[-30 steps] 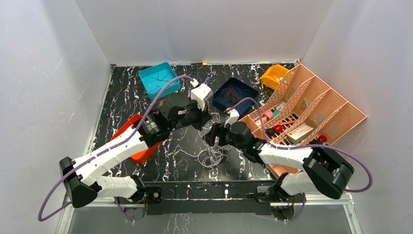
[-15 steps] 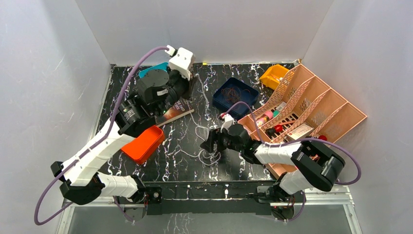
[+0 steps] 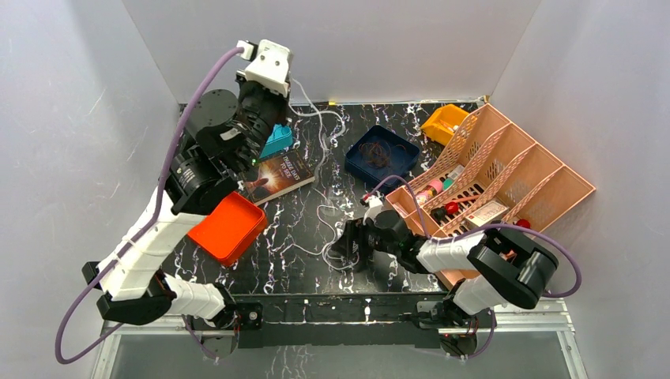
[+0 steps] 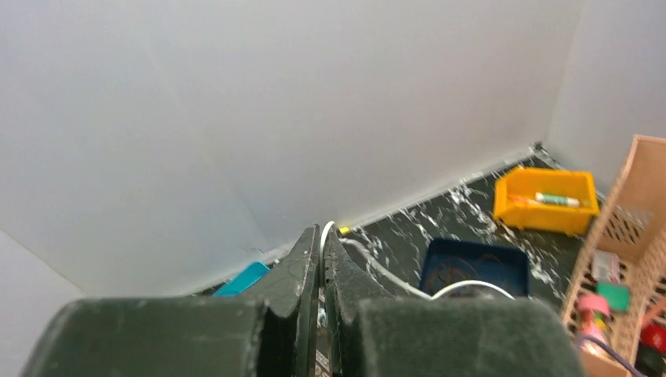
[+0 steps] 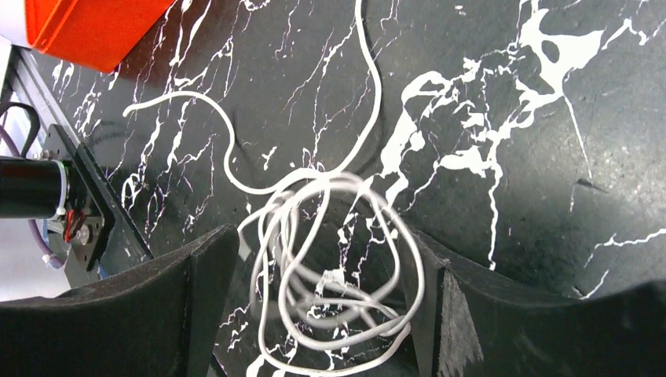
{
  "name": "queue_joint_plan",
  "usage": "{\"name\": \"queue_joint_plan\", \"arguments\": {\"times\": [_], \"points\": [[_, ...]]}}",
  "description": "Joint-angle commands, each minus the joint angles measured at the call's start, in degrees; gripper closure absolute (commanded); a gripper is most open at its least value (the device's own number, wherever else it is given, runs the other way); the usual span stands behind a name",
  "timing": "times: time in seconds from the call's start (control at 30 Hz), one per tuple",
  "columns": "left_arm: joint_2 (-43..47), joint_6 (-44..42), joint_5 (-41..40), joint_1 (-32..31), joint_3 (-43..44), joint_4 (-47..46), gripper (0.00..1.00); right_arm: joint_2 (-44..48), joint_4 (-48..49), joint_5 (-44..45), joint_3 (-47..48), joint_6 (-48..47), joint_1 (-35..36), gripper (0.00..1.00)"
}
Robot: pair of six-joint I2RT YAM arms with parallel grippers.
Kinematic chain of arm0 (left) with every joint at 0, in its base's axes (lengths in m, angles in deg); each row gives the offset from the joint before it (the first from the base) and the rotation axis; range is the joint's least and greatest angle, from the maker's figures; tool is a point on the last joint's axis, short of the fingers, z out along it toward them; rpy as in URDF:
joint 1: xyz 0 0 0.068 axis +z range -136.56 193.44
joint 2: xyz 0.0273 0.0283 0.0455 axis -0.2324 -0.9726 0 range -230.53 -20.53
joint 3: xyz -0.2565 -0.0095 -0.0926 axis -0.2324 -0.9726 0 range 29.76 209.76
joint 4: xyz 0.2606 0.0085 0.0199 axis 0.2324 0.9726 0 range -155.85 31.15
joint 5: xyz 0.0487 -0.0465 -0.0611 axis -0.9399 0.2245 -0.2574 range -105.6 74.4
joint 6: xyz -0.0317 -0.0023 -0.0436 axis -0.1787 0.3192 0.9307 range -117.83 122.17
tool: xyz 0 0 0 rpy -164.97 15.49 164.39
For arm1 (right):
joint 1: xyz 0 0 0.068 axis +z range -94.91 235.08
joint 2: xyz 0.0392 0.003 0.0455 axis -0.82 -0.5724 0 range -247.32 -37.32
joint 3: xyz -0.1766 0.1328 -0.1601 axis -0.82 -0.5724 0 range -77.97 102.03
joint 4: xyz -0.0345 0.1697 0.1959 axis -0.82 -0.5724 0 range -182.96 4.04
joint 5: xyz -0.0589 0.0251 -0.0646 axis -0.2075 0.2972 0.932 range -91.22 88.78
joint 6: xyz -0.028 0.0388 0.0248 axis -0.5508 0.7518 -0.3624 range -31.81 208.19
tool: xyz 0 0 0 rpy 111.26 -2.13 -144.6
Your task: Untangle the cables
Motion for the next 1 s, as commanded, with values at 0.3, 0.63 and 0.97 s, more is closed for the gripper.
{"name": "queue_joint_plan", "arguments": {"times": [0.3,0.63,0.97], "points": [[-4.74,-17.79,-9.93,0.37,10.47,-10.56,1.0,4.25,0.44,-1.21,-5.95,0.56,0.35,0.17],[0.55,-14.74,-17.06,0.39,0.38,-9.18,1.0,14.64,-10.37,-0.45,-1.94,-4.89,0.35,0.14],[5.95,-8.16,-22.96,1.95,-7.14,-3.17,1.0,20.31,-15.96,-0.33,3.48,-8.6,0.28,0.12]]}}
